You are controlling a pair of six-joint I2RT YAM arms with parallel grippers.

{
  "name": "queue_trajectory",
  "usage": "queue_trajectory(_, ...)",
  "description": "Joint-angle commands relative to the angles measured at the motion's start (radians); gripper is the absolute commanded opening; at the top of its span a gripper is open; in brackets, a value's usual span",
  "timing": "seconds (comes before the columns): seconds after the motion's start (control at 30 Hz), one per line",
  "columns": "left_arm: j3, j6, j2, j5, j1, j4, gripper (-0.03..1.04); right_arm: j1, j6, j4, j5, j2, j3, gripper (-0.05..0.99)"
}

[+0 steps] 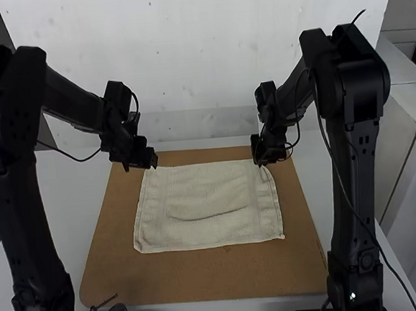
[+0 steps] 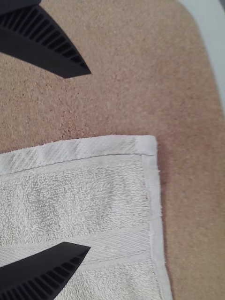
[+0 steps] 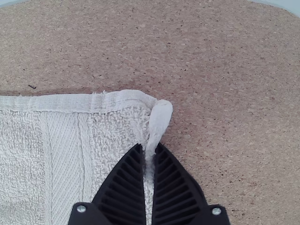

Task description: Fold the towel.

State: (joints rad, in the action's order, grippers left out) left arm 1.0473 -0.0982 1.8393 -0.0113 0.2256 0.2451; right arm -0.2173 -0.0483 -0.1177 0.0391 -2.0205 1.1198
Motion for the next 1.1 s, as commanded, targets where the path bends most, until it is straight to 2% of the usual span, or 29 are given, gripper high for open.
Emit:
queue_trajectory(0.0, 0.08, -0.024, 0.08, -0.015, 0.004, 0.052, 0.89, 0.036, 0.016, -0.022, 0.059, -0.012, -0.038, 0.01)
queue_trajectory(0.27, 0.115, -0.018, 0.176, -0.019, -0.008, 0.052, 0.9, 0.018, 0.024, -0.011, 0.071, 0.014, -0.069, 0.01)
queue_trajectory(0.4, 0.138, -0.02, 0.202, 0.022, -0.009, 0.051, 0.9, 0.012, 0.024, -0.01, 0.076, 0.019, -0.078, 0.01)
queue_trajectory(0.7, 0.171, -0.021, 0.238, 0.045, -0.006, 0.052, 0.89, 0.015, 0.024, -0.003, 0.077, 0.023, -0.092, 0.01)
queue_trajectory(0.77, 0.175, -0.026, 0.248, 0.045, -0.005, 0.06, 0.76, 0.015, 0.024, 0.001, 0.077, 0.025, -0.097, 0.01)
queue_trajectory(0.83, 0.172, -0.054, 0.248, 0.045, -0.005, 0.066, 0.42, 0.015, 0.024, 0.003, 0.077, 0.026, -0.1, 0.01)
queue_trajectory(0.9, 0.168, -0.052, 0.245, 0.043, 0.001, 0.071, 0.07, 0.016, 0.025, 0.003, 0.077, 0.034, -0.101, 0.01)
queue_trajectory(0.93, 0.163, -0.051, 0.242, 0.045, 0.004, 0.071, 0.02, 0.016, 0.027, 0.003, 0.076, 0.04, -0.101, 0.01)
queue_trajectory(1.07, 0.157, -0.054, 0.195, 0.066, 0.014, 0.071, 0.02, 0.022, 0.028, 0.029, 0.076, 0.055, -0.1, 0.01)
